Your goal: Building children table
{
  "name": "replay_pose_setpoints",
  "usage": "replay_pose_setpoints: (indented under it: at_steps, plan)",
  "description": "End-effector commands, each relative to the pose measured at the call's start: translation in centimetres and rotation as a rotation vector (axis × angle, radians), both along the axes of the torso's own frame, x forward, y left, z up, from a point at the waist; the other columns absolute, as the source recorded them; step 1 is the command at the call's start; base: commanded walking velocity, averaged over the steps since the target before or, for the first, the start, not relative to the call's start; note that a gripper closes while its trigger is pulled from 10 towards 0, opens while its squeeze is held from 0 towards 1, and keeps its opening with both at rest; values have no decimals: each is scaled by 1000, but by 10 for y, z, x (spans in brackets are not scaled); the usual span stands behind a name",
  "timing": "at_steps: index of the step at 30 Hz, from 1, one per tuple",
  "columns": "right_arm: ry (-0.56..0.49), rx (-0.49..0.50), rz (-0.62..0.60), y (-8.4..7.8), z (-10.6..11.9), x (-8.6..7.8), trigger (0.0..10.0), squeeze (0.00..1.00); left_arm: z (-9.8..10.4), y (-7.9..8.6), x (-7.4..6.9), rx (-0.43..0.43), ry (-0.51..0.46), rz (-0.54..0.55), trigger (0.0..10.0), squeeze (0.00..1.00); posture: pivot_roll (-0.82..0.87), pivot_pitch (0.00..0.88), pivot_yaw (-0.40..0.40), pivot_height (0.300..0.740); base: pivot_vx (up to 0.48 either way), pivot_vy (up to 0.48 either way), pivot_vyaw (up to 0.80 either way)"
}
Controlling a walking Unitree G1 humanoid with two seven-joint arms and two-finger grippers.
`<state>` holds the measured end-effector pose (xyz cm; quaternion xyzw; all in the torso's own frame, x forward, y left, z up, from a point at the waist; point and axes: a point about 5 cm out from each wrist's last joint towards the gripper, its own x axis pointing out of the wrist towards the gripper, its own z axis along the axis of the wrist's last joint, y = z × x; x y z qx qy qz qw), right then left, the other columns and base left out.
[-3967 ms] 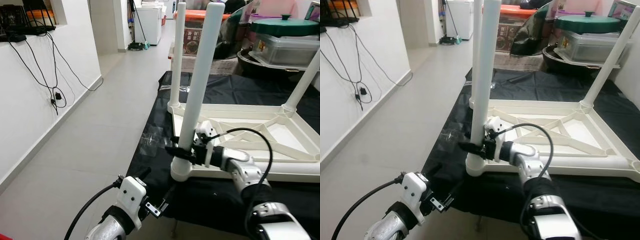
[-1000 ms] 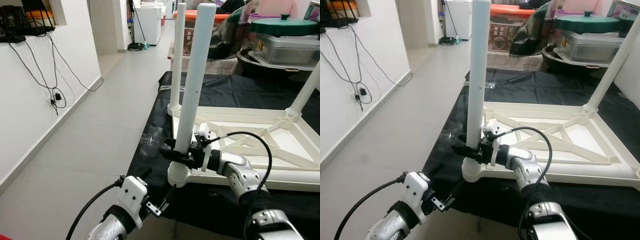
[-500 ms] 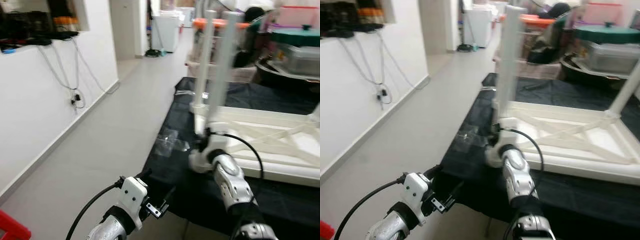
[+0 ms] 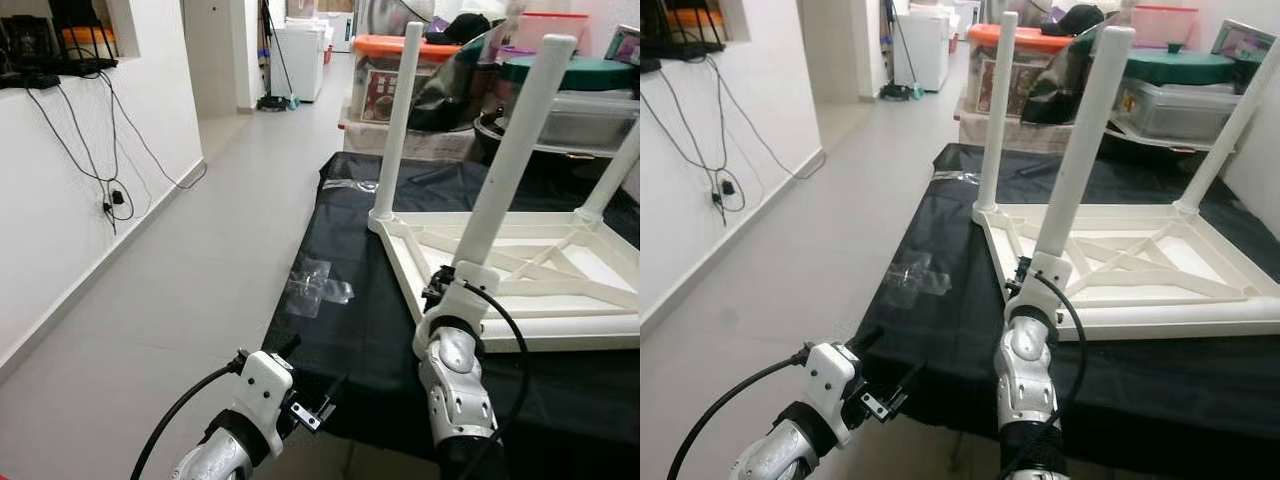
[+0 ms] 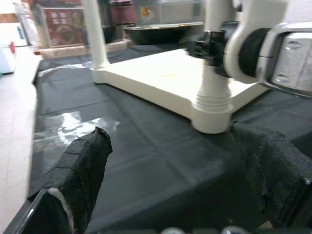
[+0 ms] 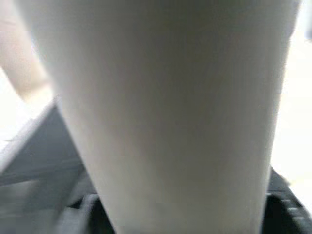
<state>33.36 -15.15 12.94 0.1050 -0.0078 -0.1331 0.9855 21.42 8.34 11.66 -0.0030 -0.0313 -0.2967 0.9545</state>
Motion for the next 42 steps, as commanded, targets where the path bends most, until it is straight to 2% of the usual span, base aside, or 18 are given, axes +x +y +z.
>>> replay_pose_setpoints:
  at_steps: [1,2,3,7,9,10,11,14,17,18,19,24,28,29,31,32,37,42]
  plan:
    - [-20,47,104,14,-4,1,10000,1000,-3,0,0,11,15,-3,10000,0,66,0,-37,740,0,0,0]
    - [-52,23,135,10,-1,3,10000,1000,-3,0,0,11,16,-2,10000,0,66,0,-38,740,0,0,0]
    - [-68,38,186,7,-1,4,10000,0,-3,0,0,11,16,-2,10000,0,65,0,-36,740,0,0,0]
    - [-100,70,329,1,1,6,10000,0,-3,1,0,11,16,-1,10000,0,66,0,-38,740,0,0,0]
    - [-106,93,521,-3,3,5,10000,0,-3,1,0,11,16,-1,10000,0,68,0,-34,740,0,0,0]
    - [-106,93,521,-3,3,5,10000,0,-3,1,0,11,16,-1,10000,0,68,0,-34,740,0,0,0]
    - [-89,103,657,-5,2,4,10000,0,-3,1,0,11,15,-1,10000,0,69,0,-34,740,0,0,0]
    - [-80,117,769,-6,2,2,10000,0,-3,1,0,12,15,-1,10000,0,69,0,-34,740,0,0,0]
    - [3,123,1141,0,-3,-10,10000,0,-3,1,1,13,15,-2,10000,0,76,0,-36,740,0,0,0]
    - [3,123,1141,0,-3,-10,10000,0,-3,1,1,13,15,-2,10000,0,76,0,-36,740,0,0,0]
    - [26,116,1232,2,-5,-15,10000,0,-3,0,1,13,15,-3,10000,0,76,0,-36,740,0,0,0]
    - [34,73,1421,14,-7,-19,10000,0,-3,-1,1,14,14,-5,10000,0,82,0,-36,740,0,0,0]
    - [34,56,1465,21,-7,-16,10000,0,-3,-1,1,13,14,-5,10000,0,82,0,-36,740,0,0,0]
    - [34,19,1468,24,-8,-13,8039,0,-3,-1,1,13,14,-3,10000,0,88,0,-40,740,0,0,0]
    - [36,-2,1473,26,-7,-11,8039,0,-3,-1,1,13,14,-3,10000,0,88,0,-40,740,0,0,0]
    - [23,-18,1437,28,-6,-7,0,0,-3,-1,1,14,13,-2,10000,0,85,0,-40,740,0,0,0]
    - [14,-17,1410,28,-4,-5,0,0,-3,-1,0,14,13,-2,10000,0,82,0,-41,740,0,0,0]
    - [-43,-52,1134,20,-1,3,0,0,-3,-1,0,12,16,-4,10000,0,63,0,-37,740,0,0,0]
